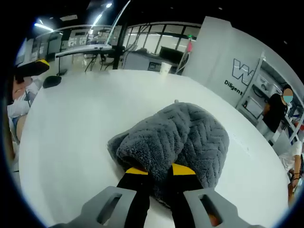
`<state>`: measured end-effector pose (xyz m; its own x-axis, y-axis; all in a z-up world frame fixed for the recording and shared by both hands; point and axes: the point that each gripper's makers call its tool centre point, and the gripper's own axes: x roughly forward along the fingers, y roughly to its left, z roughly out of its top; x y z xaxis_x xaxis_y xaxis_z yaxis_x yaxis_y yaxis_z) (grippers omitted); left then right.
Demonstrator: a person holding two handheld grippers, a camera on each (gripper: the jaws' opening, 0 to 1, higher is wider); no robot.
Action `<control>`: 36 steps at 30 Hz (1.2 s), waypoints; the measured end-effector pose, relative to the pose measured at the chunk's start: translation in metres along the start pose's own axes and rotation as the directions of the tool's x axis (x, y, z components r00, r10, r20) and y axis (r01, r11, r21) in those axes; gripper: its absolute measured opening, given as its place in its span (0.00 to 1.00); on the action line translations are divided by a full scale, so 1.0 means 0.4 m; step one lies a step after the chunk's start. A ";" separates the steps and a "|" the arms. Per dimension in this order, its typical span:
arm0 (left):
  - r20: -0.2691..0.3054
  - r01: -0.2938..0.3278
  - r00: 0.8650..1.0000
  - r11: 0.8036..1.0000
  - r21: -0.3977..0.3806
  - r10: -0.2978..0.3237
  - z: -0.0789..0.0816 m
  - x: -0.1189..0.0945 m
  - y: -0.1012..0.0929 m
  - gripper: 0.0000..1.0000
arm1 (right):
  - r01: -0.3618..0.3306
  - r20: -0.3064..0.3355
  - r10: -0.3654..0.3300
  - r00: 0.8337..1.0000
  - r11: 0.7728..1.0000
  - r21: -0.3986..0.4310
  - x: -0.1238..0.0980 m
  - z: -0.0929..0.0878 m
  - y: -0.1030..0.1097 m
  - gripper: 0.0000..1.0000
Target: Open the folded towel by lifting each exposed corner and separating the folded layers until the towel lies flat within the target outline without major curled edges
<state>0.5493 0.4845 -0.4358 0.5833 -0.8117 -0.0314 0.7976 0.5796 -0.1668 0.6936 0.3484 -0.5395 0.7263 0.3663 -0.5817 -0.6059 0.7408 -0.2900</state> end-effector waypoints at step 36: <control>0.011 -0.013 1.000 1.000 -0.007 0.013 0.013 -0.013 0.011 0.93 | 0.032 0.046 -0.039 0.998 0.989 0.147 -0.126 -0.036 0.104 0.09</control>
<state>0.5507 0.4915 -0.4314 0.5953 -0.8032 -0.0229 0.7888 0.5896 -0.1737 0.6272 0.3527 -0.5331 0.7639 0.3626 -0.5338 -0.5281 0.8267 -0.1941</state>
